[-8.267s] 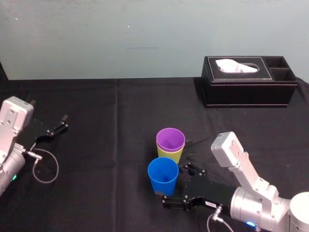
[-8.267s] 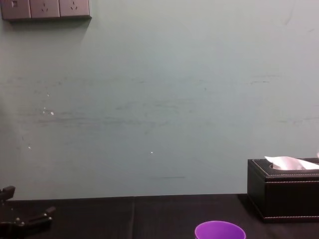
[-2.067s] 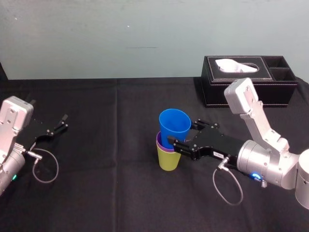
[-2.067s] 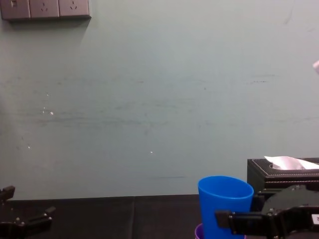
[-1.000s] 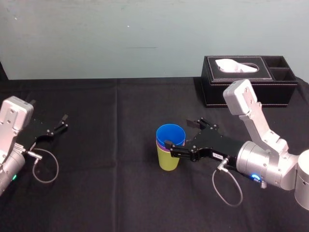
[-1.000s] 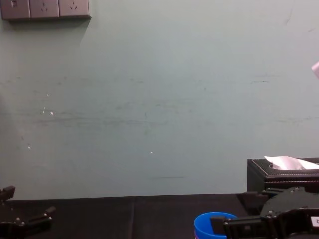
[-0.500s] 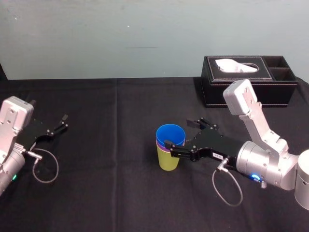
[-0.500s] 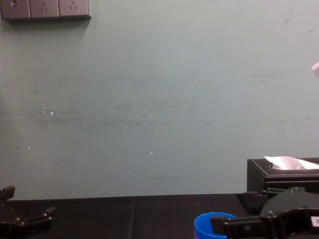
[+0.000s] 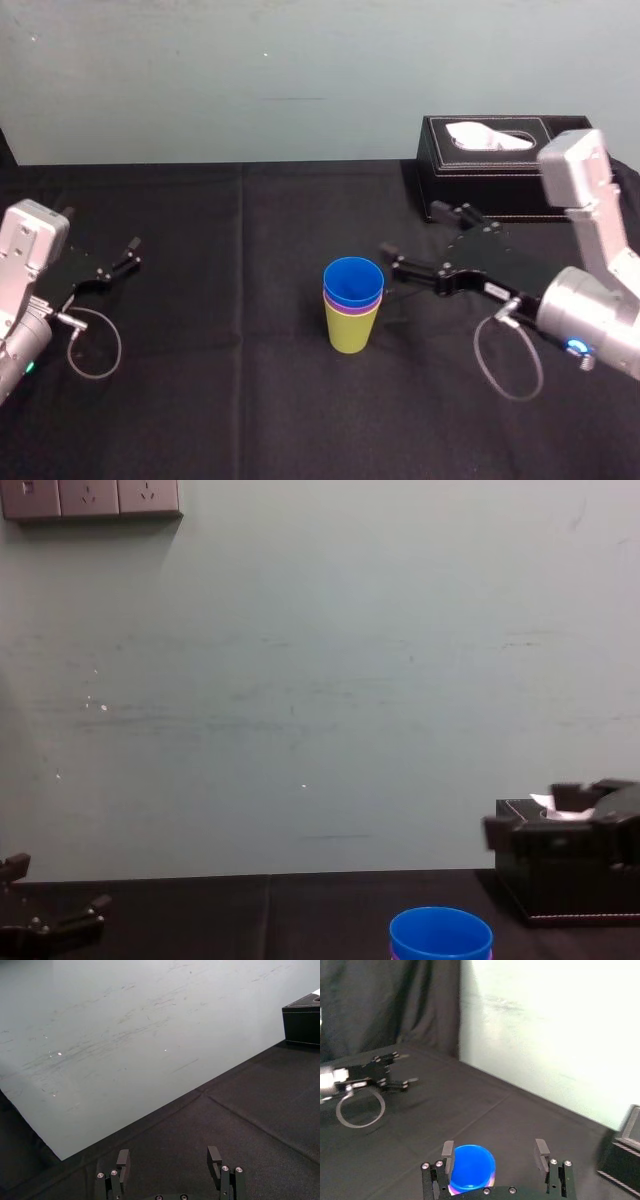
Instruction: Stack the three plastic cups sequentially using one hand.
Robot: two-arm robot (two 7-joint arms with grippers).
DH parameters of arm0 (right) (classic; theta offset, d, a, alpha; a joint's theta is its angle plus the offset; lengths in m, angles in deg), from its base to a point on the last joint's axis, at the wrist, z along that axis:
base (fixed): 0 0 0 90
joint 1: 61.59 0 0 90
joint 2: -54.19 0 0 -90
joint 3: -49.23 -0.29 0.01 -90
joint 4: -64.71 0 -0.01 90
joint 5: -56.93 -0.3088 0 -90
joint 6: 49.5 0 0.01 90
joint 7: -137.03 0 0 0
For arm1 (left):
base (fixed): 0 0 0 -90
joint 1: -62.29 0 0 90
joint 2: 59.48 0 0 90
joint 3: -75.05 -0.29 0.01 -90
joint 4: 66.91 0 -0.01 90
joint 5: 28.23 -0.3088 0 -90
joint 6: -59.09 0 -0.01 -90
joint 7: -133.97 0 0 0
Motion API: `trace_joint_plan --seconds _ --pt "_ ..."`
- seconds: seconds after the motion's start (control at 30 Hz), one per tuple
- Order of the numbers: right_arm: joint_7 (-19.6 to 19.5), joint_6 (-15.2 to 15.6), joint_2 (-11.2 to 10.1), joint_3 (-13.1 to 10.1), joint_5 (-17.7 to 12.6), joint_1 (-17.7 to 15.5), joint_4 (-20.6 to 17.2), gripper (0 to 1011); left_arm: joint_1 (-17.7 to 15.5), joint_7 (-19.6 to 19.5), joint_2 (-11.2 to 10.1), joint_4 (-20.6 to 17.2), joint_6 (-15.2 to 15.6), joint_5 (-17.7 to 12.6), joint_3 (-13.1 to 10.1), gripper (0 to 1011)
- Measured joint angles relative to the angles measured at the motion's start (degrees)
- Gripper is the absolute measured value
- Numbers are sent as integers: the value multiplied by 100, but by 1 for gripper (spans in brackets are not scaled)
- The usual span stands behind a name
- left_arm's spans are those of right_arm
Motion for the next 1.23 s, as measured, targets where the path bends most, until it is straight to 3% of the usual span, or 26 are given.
trace_joint_plan --seconds 0.2,0.4,0.87,1.23 --pt "-245 -250 -82 -384 -6 -326 -80 1003 0 0 0 0 0 0 0 1010" --pt "-375 -521 -97 -690 129 -627 157 1003 0 0 0 0 0 0 0 1010" --pt "-331 -837 97 -740 482 -802 919 1003 0 0 0 0 0 0 0 1010" --pt "-324 -832 89 -733 476 -797 881 1003 0 0 0 0 0 0 0 1010"
